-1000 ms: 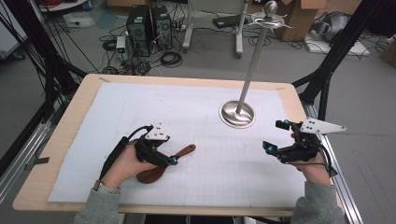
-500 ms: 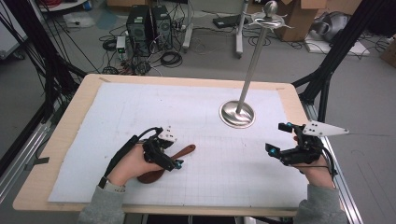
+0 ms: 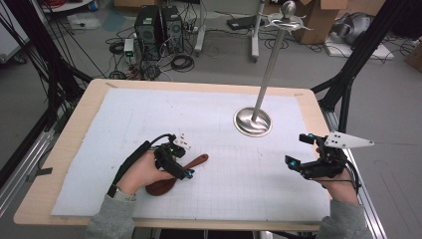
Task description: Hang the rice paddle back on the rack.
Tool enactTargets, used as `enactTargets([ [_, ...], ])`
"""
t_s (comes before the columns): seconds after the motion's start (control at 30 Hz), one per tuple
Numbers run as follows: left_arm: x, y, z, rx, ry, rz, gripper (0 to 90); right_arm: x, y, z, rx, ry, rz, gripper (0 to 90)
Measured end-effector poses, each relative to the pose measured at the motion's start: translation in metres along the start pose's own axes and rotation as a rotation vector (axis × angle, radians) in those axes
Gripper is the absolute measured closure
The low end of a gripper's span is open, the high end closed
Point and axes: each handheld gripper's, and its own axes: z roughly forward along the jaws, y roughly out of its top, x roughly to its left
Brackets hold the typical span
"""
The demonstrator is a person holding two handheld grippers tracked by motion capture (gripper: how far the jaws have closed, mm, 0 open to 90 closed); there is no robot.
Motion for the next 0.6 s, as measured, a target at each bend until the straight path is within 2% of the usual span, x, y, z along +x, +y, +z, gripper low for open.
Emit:
enactTargets([
  [0.1,0.0024,-0.0002,0.0014,0.019,0.02,-0.001,27.4,0.0012,-0.0005,-0.0017,0.001,-0.003,-0.008,0.4],
  [0.17,0.0042,-0.0008,0.0021,0.034,0.033,0.0,33.7,0.0013,-0.0014,-0.0021,0.003,-0.008,-0.004,0.4],
  [0.37,0.0059,-0.0011,0.0018,0.049,0.011,-0.011,41.3,-0.0003,-0.0053,-0.0008,0.024,-0.016,0.003,0.4],
  [0.6,0.0028,0.0007,0.0046,0.085,0.003,0.01,45.8,0.0,-0.0059,-0.0018,0.026,-0.014,0.002,0.4],
])
